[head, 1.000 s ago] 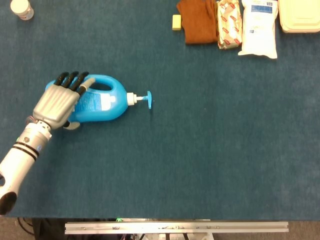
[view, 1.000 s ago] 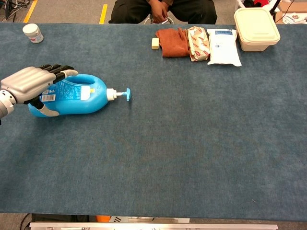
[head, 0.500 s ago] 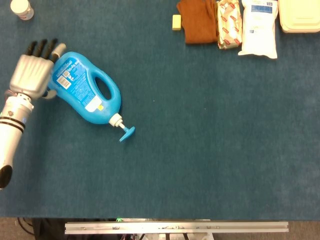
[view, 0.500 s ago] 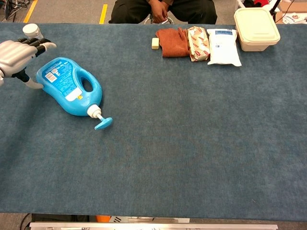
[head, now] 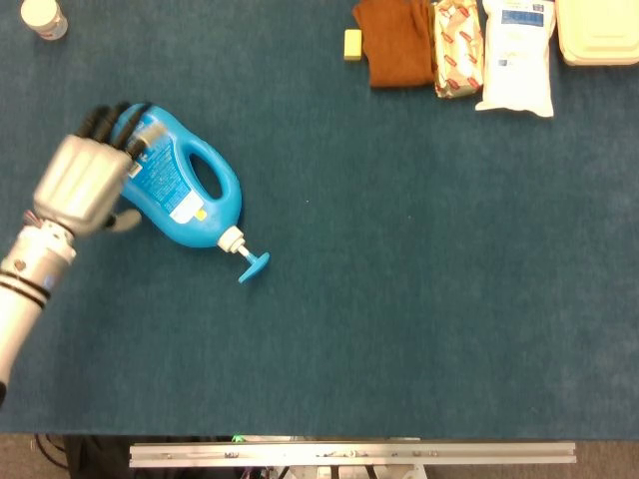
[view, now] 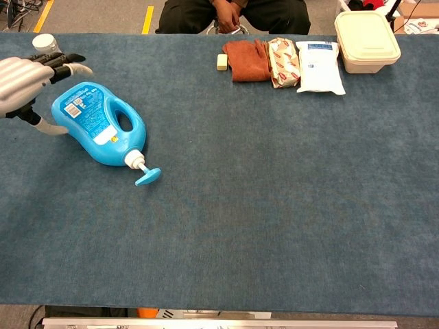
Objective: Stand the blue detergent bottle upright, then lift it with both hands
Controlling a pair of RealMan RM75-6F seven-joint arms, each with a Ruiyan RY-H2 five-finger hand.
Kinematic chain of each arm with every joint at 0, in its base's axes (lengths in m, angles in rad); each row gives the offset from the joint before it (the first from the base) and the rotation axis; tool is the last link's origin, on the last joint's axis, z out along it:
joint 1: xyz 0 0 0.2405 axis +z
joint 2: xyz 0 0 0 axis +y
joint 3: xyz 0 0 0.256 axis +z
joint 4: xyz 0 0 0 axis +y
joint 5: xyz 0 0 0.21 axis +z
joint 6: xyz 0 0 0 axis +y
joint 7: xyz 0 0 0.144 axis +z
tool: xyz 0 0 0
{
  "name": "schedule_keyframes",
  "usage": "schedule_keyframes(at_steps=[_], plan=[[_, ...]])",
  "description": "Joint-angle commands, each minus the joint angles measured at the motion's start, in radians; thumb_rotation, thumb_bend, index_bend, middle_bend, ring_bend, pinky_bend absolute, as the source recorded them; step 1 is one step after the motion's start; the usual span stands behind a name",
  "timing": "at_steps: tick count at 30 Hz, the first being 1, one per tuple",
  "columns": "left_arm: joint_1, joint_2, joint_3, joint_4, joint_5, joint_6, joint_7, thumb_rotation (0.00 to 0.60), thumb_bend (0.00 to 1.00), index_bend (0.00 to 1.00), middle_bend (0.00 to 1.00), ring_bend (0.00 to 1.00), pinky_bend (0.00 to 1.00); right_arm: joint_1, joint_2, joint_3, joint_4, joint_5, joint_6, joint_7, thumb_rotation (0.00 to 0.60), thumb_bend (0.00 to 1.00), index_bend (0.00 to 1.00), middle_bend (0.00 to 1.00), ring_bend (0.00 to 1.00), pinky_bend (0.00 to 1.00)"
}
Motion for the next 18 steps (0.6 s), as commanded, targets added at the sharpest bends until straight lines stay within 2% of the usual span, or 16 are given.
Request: schedule_keyframes(at_steps=[1, 8, 18], plan=[[0.0, 0.008, 0.046, -0.053, 0.061, 0.005, 0.062, 0.6, 0.14, 0.18, 0.04, 0.0, 0.11, 0.001, -0.002, -0.002, 0.006, -0.003, -0.003, 0.01, 0.6, 0.18, 0.25, 0.28, 0.11, 0.16], [-0.026, -0.039, 0.057, -0.091, 0.08, -0.027, 0.139, 0.6, 0.17, 0.31, 0.04, 0.0, 0.11, -0.004, -0.001, -0.005, 0.021, -0.005, 0.001, 0.035, 0.6, 0.18, 0.25, 0.28, 0.11, 0.16], [-0.071, -0.104, 0.041, -0.119, 0.058, -0.078, 0.212, 0.6, 0.17, 0.35, 0.04, 0.0, 0.11, -0.009, -0.004, -0.01, 0.042, -0.001, -0.002, 0.069, 0.6, 0.18, 0.25, 0.28, 0.11, 0.16]])
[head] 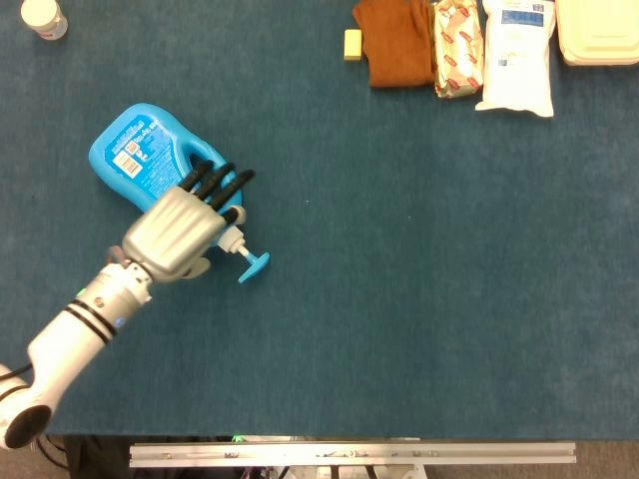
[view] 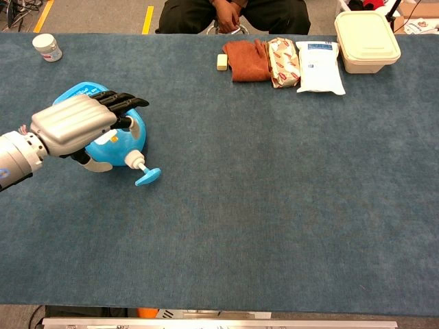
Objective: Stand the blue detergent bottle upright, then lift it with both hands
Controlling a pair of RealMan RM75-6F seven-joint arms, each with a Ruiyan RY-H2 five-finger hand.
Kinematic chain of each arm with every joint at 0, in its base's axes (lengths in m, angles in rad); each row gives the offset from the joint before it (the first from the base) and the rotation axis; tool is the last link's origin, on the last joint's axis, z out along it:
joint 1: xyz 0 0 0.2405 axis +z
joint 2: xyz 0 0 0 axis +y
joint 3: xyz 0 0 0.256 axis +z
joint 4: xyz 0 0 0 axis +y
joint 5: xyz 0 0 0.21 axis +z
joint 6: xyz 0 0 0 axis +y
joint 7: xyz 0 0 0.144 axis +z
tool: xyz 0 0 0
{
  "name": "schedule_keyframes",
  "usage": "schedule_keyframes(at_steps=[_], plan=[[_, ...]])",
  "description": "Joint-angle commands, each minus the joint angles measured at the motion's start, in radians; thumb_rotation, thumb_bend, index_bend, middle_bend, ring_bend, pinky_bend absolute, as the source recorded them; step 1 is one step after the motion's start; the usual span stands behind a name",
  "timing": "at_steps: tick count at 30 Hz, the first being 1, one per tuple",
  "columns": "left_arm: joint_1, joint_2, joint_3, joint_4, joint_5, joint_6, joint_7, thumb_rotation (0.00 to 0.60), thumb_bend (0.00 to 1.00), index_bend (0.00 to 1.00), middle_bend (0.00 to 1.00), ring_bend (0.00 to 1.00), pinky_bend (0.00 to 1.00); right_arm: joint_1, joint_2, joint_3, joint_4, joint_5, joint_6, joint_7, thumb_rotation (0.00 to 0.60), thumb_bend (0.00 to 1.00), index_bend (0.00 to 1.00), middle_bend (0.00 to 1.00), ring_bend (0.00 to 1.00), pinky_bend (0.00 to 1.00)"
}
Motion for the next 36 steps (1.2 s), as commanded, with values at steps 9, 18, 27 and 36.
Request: schedule_keyframes(at_steps=[9, 18, 27, 36], plan=[[-0.051, -0.09, -0.018, 0.079, -0.062, -0.068, 0.068, 0.6, 0.17, 0.35, 0.05, 0.0, 0.11, -0.008, -0.001, -0.003, 0.018, 0.008, 0.001, 0.024, 0.6, 0.18, 0.25, 0.28, 0.11, 0.16], [-0.064, -0.125, -0.009, 0.112, -0.08, -0.082, 0.063, 0.6, 0.22, 0.41, 0.06, 0.0, 0.11, -0.013, 0.0, -0.001, 0.019, 0.015, 0.004, 0.029, 0.6, 0.18, 0.25, 0.28, 0.11, 0.16], [-0.076, -0.157, 0.003, 0.151, -0.085, -0.093, 0.065, 0.6, 0.22, 0.41, 0.06, 0.0, 0.11, -0.022, 0.004, -0.003, 0.02, 0.021, 0.008, 0.037, 0.6, 0.18, 0.25, 0.28, 0.11, 0.16], [-0.078, -0.139, 0.008, 0.155, -0.1, -0.089, 0.075, 0.6, 0.22, 0.4, 0.06, 0.0, 0.11, -0.025, 0.002, -0.003, 0.03, 0.025, 0.004, 0.049, 0.6, 0.18, 0.25, 0.28, 0.11, 0.16]])
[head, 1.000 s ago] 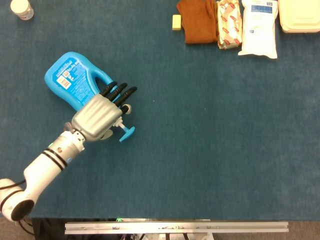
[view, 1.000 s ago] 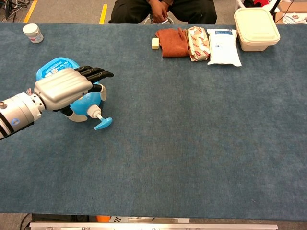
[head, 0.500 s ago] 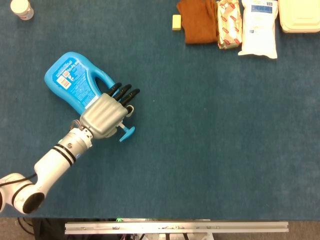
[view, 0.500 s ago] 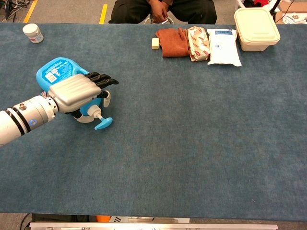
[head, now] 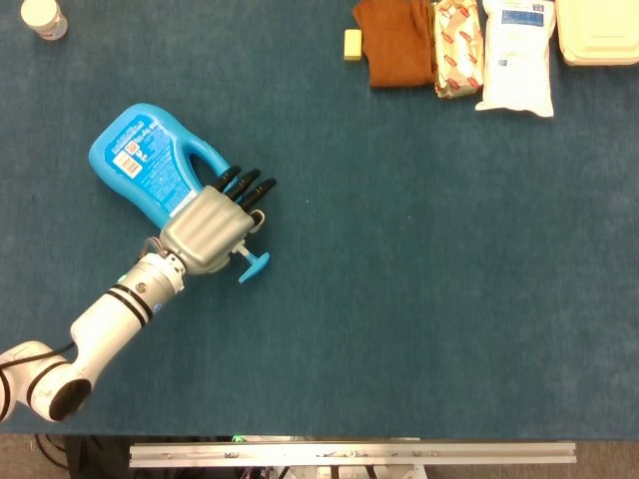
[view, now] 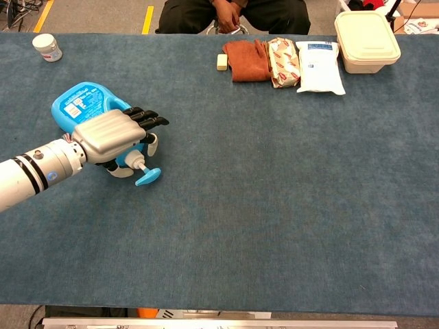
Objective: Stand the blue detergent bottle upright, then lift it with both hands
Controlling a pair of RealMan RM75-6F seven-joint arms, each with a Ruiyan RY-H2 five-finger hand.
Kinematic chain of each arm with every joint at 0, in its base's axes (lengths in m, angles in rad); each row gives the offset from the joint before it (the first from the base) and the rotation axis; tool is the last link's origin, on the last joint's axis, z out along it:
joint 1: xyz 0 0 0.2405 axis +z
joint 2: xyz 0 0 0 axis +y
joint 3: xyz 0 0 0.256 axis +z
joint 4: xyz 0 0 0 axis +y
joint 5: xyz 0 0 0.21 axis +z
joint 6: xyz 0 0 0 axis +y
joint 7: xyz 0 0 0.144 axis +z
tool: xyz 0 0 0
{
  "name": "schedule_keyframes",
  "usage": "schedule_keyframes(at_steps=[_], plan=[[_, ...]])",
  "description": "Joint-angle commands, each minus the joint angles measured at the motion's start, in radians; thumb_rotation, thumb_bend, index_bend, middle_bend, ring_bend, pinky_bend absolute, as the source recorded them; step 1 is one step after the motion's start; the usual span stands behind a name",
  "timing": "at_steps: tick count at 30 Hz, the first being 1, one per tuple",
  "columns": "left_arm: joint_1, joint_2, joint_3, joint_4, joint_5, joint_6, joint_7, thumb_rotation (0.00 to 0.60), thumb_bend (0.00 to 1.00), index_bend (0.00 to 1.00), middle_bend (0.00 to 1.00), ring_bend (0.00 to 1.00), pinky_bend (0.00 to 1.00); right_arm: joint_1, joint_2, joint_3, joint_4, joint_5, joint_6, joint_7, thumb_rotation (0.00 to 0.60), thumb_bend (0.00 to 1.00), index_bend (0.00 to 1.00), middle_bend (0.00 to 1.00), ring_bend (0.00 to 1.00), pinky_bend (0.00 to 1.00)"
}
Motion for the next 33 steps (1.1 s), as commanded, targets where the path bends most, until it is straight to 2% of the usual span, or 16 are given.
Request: schedule_keyframes(at_steps=[1, 10, 16, 20, 26, 33], plan=[[0.001, 0.008, 0.004, -0.003, -0.001, 0.003, 0.001, 0.6, 0.22, 0.4, 0.06, 0.0, 0.11, 0.001, -0.002, 0.001, 0.001, -0.001, -0.002, 0.002, 0.6, 0.18, 0.25, 0.28, 0.11, 0.16], [-0.004, -0.009, 0.008, 0.032, 0.003, 0.001, -0.034, 0.6, 0.22, 0.48, 0.08, 0.0, 0.11, -0.002, 0.002, 0.002, -0.004, -0.002, 0.003, 0.002, 0.6, 0.18, 0.25, 0.28, 0.11, 0.16], [-0.006, -0.002, 0.01, 0.037, 0.025, 0.009, -0.115, 0.6, 0.23, 0.59, 0.12, 0.0, 0.11, -0.004, 0.004, 0.002, -0.008, -0.005, 0.006, 0.0, 0.6, 0.18, 0.25, 0.28, 0.11, 0.16], [-0.011, 0.042, 0.003, -0.003, 0.038, 0.011, -0.183, 0.6, 0.24, 0.6, 0.13, 0.0, 0.11, 0.001, 0.006, 0.002, -0.011, -0.011, 0.001, -0.002, 0.6, 0.18, 0.25, 0.28, 0.11, 0.16], [-0.043, 0.174, -0.004, -0.125, 0.053, -0.036, -0.308, 0.6, 0.24, 0.61, 0.14, 0.0, 0.11, 0.012, 0.008, 0.004, -0.02, -0.02, -0.007, -0.012, 0.6, 0.18, 0.25, 0.28, 0.11, 0.16], [-0.099, 0.329, -0.032, -0.234, 0.057, -0.125, -0.533, 0.6, 0.24, 0.62, 0.14, 0.0, 0.11, 0.024, 0.006, 0.005, -0.03, -0.023, -0.022, -0.022, 0.6, 0.18, 0.25, 0.28, 0.11, 0.16]])
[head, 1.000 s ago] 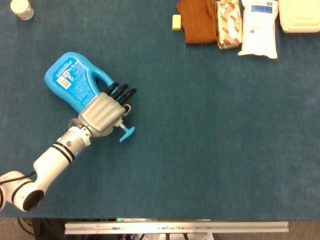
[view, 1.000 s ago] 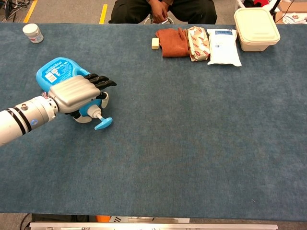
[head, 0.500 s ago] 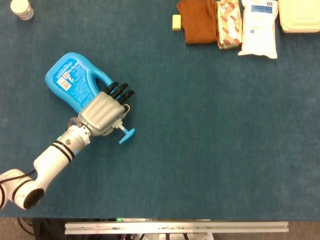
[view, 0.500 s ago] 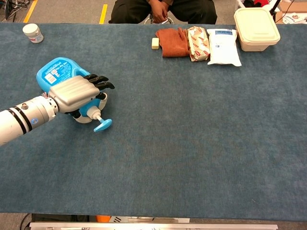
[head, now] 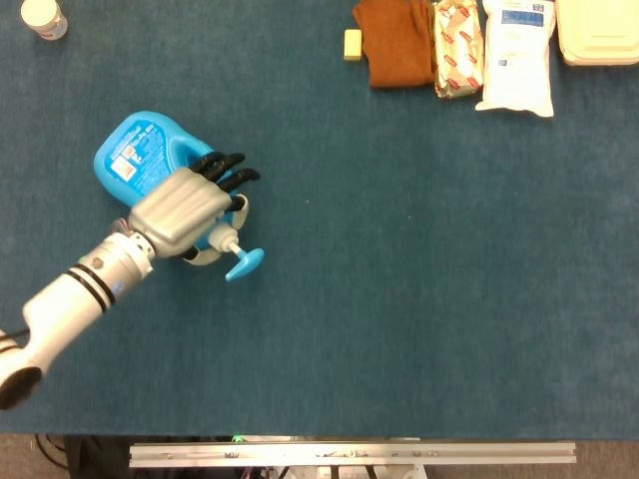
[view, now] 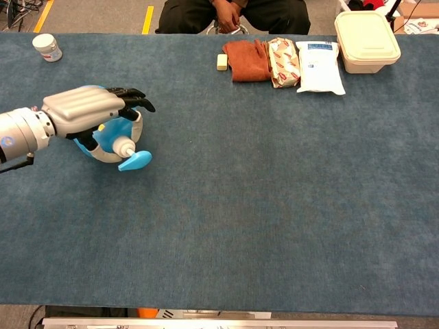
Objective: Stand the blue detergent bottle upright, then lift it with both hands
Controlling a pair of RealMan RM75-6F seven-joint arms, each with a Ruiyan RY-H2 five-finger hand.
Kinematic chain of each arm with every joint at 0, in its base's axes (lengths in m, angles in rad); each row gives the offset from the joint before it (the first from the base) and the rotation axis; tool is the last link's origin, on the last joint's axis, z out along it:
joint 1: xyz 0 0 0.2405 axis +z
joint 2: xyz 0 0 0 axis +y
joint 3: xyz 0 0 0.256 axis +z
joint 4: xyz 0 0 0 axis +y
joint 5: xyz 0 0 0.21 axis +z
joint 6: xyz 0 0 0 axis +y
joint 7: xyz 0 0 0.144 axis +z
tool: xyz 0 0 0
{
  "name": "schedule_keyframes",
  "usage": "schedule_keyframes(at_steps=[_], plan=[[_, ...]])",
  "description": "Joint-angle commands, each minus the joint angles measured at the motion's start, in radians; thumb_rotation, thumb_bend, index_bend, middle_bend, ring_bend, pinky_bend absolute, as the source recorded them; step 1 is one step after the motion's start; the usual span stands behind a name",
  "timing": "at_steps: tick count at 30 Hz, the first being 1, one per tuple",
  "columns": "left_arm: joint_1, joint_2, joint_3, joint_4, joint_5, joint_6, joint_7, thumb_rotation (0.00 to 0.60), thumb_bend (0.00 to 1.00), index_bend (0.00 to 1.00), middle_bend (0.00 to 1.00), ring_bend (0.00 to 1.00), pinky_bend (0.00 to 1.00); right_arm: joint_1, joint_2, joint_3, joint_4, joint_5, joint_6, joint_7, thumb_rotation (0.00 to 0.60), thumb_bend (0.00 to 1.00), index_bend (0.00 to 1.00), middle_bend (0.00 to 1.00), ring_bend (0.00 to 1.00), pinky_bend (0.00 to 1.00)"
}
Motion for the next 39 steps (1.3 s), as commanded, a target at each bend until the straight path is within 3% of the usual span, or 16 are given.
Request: schedule_keyframes(at_steps=[1, 9, 20, 27, 39], plan=[[-0.044, 0.087, -0.021, -0.063, 0.011, -0.067, -0.161, 0.6, 0.24, 0.62, 0.14, 0.0, 0.11, 0.002, 0.0, 0.0, -0.003, -0.001, -0.002, -0.004, 0.6, 0.18, 0.25, 0.28, 0.11, 0.16], [-0.108, 0.197, -0.032, -0.072, 0.108, -0.131, -0.572, 0.6, 0.24, 0.62, 0.14, 0.0, 0.11, 0.005, 0.002, 0.0, -0.016, 0.002, -0.005, -0.016, 0.6, 0.18, 0.25, 0.28, 0.11, 0.16], [-0.191, 0.258, 0.012, 0.029, 0.281, -0.054, -1.114, 0.6, 0.24, 0.61, 0.13, 0.0, 0.11, 0.0, 0.0, -0.003, -0.02, 0.007, -0.001, -0.02, 0.6, 0.18, 0.25, 0.28, 0.11, 0.16], [-0.248, 0.245, 0.059, 0.127, 0.333, -0.031, -1.333, 0.6, 0.25, 0.61, 0.13, 0.0, 0.11, -0.004, 0.0, -0.005, -0.016, 0.008, 0.002, -0.011, 0.6, 0.18, 0.25, 0.28, 0.11, 0.16], [-0.331, 0.216, 0.148, 0.26, 0.378, -0.009, -1.597, 0.6, 0.25, 0.58, 0.12, 0.0, 0.1, -0.012, 0.003, -0.006, -0.023, 0.014, 0.009, -0.015, 0.6, 0.18, 0.25, 0.28, 0.11, 0.16]])
